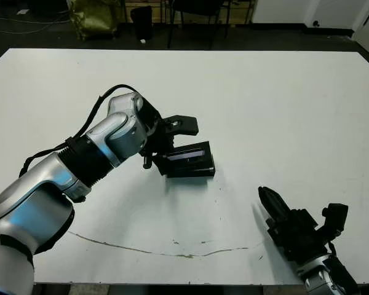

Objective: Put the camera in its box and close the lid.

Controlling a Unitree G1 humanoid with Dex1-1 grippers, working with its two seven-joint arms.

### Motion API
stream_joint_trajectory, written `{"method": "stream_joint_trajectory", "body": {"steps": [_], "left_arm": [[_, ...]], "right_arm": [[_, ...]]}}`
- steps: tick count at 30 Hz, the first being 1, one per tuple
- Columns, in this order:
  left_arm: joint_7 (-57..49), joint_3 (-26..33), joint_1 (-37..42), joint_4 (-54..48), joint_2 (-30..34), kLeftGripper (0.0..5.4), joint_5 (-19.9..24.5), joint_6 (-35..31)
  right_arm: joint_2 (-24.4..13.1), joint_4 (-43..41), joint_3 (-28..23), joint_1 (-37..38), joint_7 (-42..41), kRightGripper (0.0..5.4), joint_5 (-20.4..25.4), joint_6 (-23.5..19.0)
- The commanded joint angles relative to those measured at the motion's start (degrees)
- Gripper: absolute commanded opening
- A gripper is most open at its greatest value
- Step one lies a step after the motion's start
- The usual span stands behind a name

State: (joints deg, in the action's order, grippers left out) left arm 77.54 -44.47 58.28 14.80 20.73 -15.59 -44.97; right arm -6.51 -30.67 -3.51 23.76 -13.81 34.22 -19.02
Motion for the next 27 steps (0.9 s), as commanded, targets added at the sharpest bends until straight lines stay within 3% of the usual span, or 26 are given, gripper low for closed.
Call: {"method": "stream_joint_trajectory", "body": {"steps": [1,7,10,14,27], "left_arm": [[2.95,-3.63,-4.30,1.00,-3.39,1.78,2.83,0.83],[3.59,-5.60,-3.42,2.11,-3.85,1.78,2.01,0.81],[3.41,-6.44,-3.24,2.65,-4.08,1.77,1.72,0.97],[3.78,-5.83,-3.70,3.87,-4.77,1.77,2.71,2.61],[1.50,-8.49,-3.73,4.55,-9.41,1.77,0.42,-2.40]], "right_arm": [[0.09,0.08,0.04,1.44,0.86,0.00,0.10,-1.41],[0.49,0.17,-0.02,1.37,1.22,0.00,0.84,-1.56],[0.78,1.52,0.24,1.24,0.22,0.00,-0.08,0.45],[0.87,-0.46,0.19,1.66,2.32,0.00,0.74,-1.92],[1.04,0.45,0.48,2.33,1.13,0.00,0.70,-0.39]]}}
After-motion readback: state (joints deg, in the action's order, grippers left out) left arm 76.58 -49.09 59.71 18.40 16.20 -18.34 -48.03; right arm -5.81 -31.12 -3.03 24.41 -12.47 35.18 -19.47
